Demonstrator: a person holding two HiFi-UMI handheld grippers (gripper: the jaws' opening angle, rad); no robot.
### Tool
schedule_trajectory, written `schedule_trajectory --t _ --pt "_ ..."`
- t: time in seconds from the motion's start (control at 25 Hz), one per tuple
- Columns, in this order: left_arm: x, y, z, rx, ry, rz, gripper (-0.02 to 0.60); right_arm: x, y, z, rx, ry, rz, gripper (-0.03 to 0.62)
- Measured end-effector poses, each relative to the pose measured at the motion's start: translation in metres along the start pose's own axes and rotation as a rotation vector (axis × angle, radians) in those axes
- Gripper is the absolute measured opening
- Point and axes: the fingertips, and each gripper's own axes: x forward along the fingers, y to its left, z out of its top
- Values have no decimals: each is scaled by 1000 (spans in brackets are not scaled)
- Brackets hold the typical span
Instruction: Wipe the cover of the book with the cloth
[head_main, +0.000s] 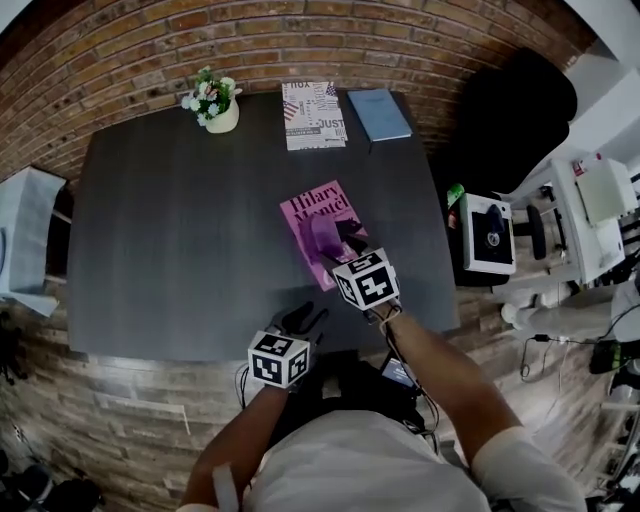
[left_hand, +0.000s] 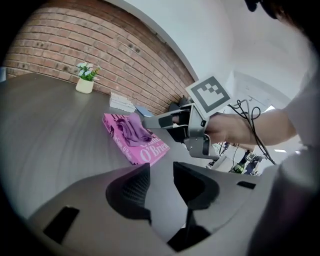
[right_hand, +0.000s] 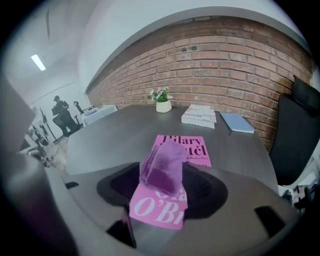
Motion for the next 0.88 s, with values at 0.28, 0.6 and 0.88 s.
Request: schedule_trajectory --t 0.28,0.6,0.88 --pt "21 0 8 -12 -1 20 141 44 -1 5 -27 31 -10 323" --pt "48 -2 11 0 7 87 141 68 -7 3 -314 30 -41 242" --pt "81 11 23 129 50 223 103 68 -16 12 -470 -3 62 167"
